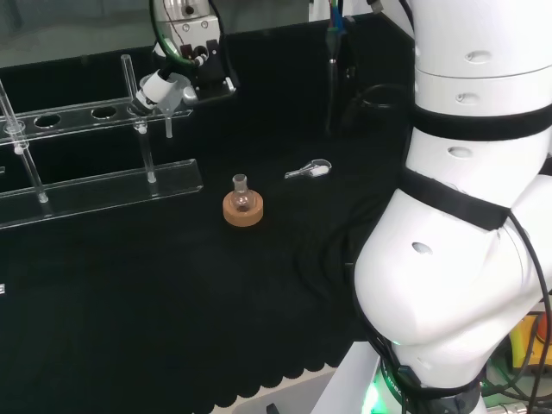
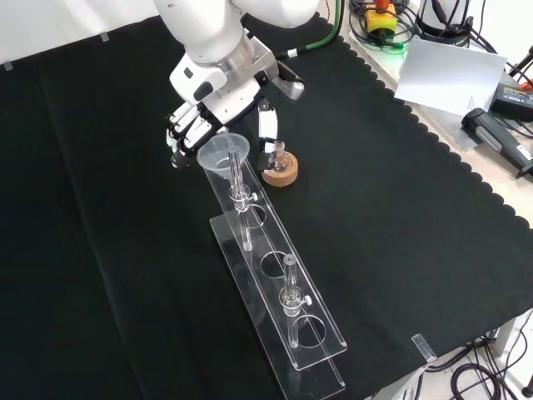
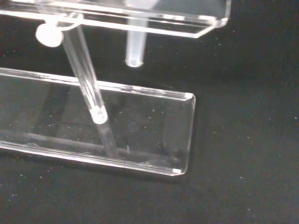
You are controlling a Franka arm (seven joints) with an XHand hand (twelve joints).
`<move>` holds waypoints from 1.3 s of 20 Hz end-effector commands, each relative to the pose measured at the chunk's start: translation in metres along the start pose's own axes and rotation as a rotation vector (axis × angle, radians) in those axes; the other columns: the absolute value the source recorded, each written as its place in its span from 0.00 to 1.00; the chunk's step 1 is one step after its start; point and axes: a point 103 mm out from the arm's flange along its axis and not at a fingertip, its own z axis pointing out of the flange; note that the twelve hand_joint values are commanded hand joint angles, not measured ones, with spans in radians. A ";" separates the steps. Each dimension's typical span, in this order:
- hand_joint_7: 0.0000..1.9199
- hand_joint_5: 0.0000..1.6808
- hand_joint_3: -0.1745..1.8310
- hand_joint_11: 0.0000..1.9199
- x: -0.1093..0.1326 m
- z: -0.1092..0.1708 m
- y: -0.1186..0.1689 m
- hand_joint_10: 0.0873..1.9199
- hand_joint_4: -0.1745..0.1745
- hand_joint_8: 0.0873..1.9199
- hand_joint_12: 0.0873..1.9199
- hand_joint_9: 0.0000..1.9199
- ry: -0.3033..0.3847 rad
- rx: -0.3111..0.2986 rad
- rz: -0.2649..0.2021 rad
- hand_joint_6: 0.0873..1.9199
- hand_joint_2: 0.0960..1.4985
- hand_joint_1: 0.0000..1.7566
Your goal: Pick up the funnel from the transparent funnel stand.
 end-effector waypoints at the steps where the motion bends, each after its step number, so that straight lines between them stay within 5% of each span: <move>1: 0.23 0.16 0.10 0.00 -0.008 0.000 0.000 0.38 0.28 0.25 0.39 0.07 -0.010 0.008 0.017 0.00 0.44 0.34; 17: 0.25 0.17 0.11 0.00 0.007 -0.001 0.006 0.37 0.31 0.24 0.40 0.10 -0.021 0.006 0.058 0.00 0.46 0.36; 26: 0.27 0.18 0.12 0.00 -0.030 -0.004 0.001 0.35 0.29 0.23 0.41 0.13 -0.002 0.009 0.073 0.00 0.47 0.36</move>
